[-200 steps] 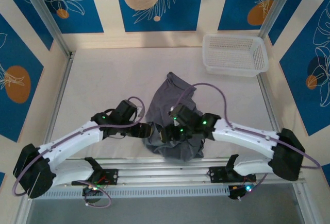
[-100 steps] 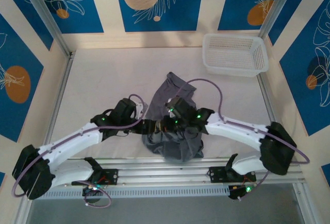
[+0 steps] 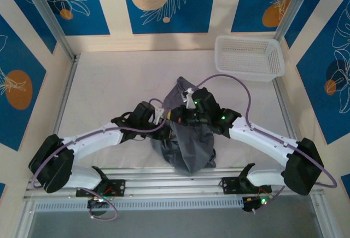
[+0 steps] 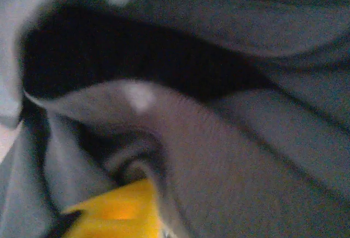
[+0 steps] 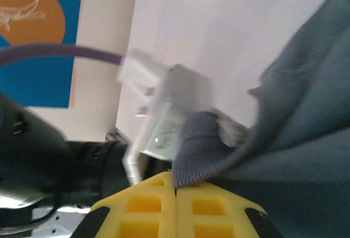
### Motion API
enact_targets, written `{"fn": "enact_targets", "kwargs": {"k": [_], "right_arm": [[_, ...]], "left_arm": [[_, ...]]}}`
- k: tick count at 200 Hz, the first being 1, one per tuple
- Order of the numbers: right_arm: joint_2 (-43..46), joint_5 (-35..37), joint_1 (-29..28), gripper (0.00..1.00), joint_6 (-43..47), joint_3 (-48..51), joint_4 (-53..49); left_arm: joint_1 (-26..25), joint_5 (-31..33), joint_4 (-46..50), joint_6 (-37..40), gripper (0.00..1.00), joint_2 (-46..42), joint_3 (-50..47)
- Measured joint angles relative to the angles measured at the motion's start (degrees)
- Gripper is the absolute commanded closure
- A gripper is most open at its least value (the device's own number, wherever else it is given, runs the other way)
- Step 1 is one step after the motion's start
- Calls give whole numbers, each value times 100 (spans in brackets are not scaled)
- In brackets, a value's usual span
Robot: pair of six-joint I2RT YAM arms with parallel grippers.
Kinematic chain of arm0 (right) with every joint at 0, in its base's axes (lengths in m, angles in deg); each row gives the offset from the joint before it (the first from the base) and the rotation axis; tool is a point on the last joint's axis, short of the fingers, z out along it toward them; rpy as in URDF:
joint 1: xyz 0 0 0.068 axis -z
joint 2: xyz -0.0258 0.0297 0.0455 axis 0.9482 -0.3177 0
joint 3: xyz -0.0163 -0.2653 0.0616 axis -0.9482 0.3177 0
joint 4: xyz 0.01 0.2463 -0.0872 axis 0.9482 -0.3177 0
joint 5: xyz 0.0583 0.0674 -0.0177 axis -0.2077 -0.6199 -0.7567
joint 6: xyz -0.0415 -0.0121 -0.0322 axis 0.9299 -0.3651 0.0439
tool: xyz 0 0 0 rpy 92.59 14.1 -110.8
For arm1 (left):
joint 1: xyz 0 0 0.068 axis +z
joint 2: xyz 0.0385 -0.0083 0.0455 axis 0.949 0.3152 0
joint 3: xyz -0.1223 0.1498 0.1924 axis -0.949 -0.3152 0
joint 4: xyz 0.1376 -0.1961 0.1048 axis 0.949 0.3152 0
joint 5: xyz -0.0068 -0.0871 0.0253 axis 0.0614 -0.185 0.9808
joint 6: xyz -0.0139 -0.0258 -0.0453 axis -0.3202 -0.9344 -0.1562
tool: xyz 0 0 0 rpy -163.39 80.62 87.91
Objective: Fold the inside-out t-shirt
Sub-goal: Turn the T-shirt inside out at the center of the table.
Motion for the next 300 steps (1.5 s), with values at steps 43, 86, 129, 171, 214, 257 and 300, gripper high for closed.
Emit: {"fn": "enact_targets", "kwargs": {"k": [43, 86, 129, 171, 214, 257, 300], "right_arm": [[1139, 348, 404, 78, 166, 870, -396], [2400, 1858, -1416, 38, 1311, 2017, 210], [828, 3495, -2059, 34, 3458, 2273, 1150], [-229, 4444, -2024, 72, 4690, 1943, 1421], [518, 4144, -1923, 41, 4728, 2083, 1451], [1563, 3486, -1639, 44, 4717, 2538, 1565], [1062, 2837, -1064, 32, 4612, 2533, 1711]], "left_arm": [[157, -254, -46, -542, 100, -245, 520], [160, -339, 199, -796, 100, -636, 846], [160, -341, 431, -973, 100, -656, 920], [162, -269, 903, -935, 100, -839, 1233], [334, -31, 1451, -651, 100, -1143, 1410], [411, -31, 1676, -527, 100, -1204, 1488], [417, -33, 1700, -527, 100, -1226, 1488]]}}
